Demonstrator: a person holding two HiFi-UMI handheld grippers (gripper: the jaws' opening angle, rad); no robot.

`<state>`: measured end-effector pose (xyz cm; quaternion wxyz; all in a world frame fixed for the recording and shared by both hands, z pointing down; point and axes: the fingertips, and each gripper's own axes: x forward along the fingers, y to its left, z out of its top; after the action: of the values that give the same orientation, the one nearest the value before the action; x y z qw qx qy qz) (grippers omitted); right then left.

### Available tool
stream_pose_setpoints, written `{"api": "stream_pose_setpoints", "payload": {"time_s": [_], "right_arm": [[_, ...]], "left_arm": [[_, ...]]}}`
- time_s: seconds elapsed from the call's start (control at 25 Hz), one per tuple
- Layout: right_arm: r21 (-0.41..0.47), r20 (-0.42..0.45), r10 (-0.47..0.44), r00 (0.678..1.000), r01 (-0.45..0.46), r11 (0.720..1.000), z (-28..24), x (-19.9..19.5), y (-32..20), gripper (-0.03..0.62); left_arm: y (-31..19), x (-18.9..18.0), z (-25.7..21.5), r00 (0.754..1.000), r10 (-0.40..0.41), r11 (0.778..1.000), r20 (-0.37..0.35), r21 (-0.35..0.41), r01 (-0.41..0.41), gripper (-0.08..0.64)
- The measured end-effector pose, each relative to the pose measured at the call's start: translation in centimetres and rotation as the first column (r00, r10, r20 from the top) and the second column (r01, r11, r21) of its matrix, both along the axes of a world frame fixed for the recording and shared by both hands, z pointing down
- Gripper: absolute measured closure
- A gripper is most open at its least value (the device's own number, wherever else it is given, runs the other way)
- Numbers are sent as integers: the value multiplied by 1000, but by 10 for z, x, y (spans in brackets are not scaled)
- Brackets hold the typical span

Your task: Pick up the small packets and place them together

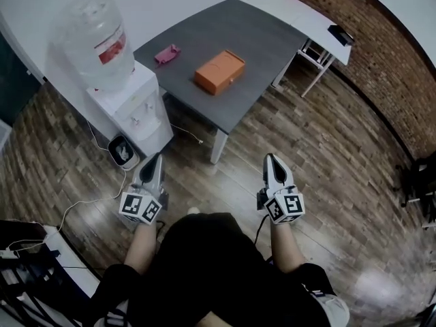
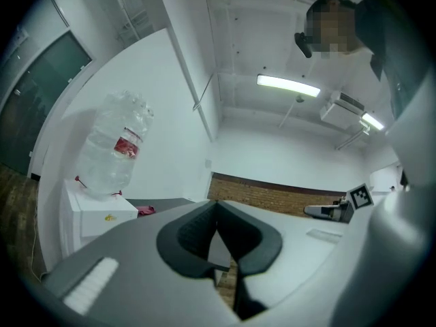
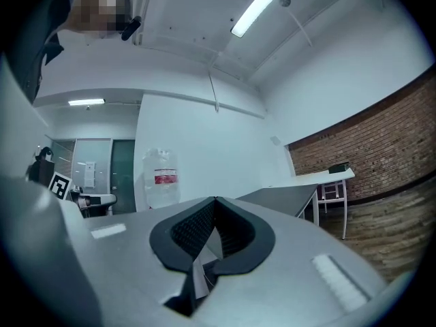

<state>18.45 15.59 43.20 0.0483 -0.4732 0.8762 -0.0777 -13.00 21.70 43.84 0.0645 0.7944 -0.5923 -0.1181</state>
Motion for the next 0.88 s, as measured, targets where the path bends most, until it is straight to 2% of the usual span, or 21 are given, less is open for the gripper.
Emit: {"api": "stream_pose_setpoints", "payload": {"time_s": [0.24, 0.6, 0.88], "right_arm": [[-1, -41, -15, 999, 15, 1000, 1, -35, -28, 591], [-27, -67, -15, 998, 14, 1000, 12, -42, -72, 591], [-37, -52, -78, 996, 76, 996, 29, -55, -137, 590]], "left_arm": [[-26, -17, 1, 999, 46, 999, -7, -12, -46, 560], [-65, -27, 18, 999, 35, 998, -6, -51, -36, 560], [-105, -30, 19, 1000, -10, 999, 29, -48, 11, 560]]}}
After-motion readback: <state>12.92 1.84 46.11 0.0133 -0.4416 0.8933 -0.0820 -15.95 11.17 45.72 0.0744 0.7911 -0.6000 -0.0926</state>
